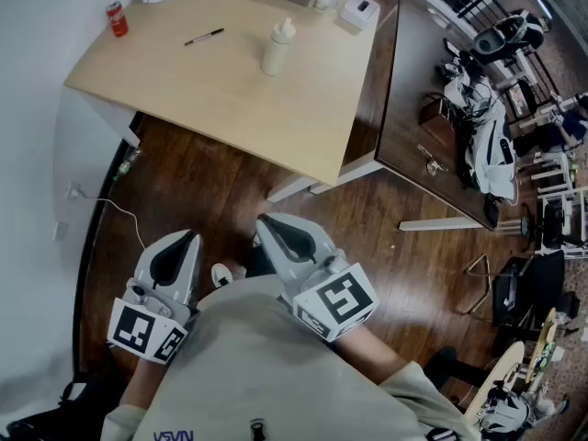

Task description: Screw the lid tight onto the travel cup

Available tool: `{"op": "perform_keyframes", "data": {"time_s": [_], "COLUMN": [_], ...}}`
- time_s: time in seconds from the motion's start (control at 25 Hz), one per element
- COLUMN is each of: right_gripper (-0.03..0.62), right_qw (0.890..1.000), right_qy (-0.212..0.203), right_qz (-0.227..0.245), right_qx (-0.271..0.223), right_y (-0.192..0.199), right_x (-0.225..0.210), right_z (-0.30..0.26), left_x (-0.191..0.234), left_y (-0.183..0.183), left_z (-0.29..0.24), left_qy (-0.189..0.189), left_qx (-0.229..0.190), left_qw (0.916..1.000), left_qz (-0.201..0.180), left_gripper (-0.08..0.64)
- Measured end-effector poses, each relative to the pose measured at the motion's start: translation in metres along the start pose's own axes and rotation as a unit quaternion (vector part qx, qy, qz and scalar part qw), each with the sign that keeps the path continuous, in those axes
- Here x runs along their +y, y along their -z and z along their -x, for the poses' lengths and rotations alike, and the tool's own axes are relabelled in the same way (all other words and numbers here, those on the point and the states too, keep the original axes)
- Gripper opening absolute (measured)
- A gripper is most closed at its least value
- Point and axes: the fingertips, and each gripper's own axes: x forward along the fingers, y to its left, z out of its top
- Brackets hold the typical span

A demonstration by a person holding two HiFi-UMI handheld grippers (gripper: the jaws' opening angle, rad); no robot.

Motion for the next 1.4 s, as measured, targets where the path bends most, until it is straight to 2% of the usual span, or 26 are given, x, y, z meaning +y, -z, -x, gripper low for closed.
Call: {"op": "perform_keyframes", "data": {"time_s": [0.24, 0.56, 0.72, 0.88, 1.08, 1.16, 1.28, 1.4], "right_gripper": [-0.002, -0.002, -0.002, -0.002, -0.002, -0.002, 0.005, 0.049], "right_qw": [0.999, 0.997, 0.997, 0.996, 0.994, 0.992, 0.99, 0.984], "right_qy": [0.019, 0.021, 0.015, 0.031, 0.073, 0.089, 0.114, 0.159], "right_qz": [-0.022, -0.061, -0.063, -0.068, -0.072, -0.072, -0.069, -0.073], "right_qx": [-0.022, -0.03, -0.033, -0.043, -0.047, -0.045, -0.036, -0.029], "right_y": [-0.016, -0.04, -0.05, -0.061, -0.072, -0.078, -0.084, -0.094], "right_x": [-0.058, -0.157, -0.198, -0.232, -0.268, -0.281, -0.296, -0.31], "right_z": [-0.04, -0.109, -0.133, -0.144, -0.155, -0.159, -0.168, -0.178], "left_x": [0.043, 0.101, 0.116, 0.126, 0.151, 0.163, 0.185, 0.204], "left_y": [-0.012, -0.055, -0.069, -0.074, -0.068, -0.058, -0.042, -0.024], "left_z": [-0.039, -0.141, -0.201, -0.246, -0.299, -0.321, -0.351, -0.377], "left_qy": [-0.012, -0.016, -0.003, 0.024, 0.071, 0.097, 0.132, 0.188], "left_qx": [0.006, 0.034, 0.04, 0.055, 0.078, 0.093, 0.116, 0.147], "left_qw": [0.9999, 0.9981, 0.9974, 0.9954, 0.991, 0.9872, 0.981, 0.9672], "left_qz": [-0.011, -0.049, -0.06, -0.075, -0.082, -0.087, -0.083, -0.088], "left_gripper": [0.003, 0.003, 0.003, 0.003, 0.008, 0.048, 0.166, 0.23]}}
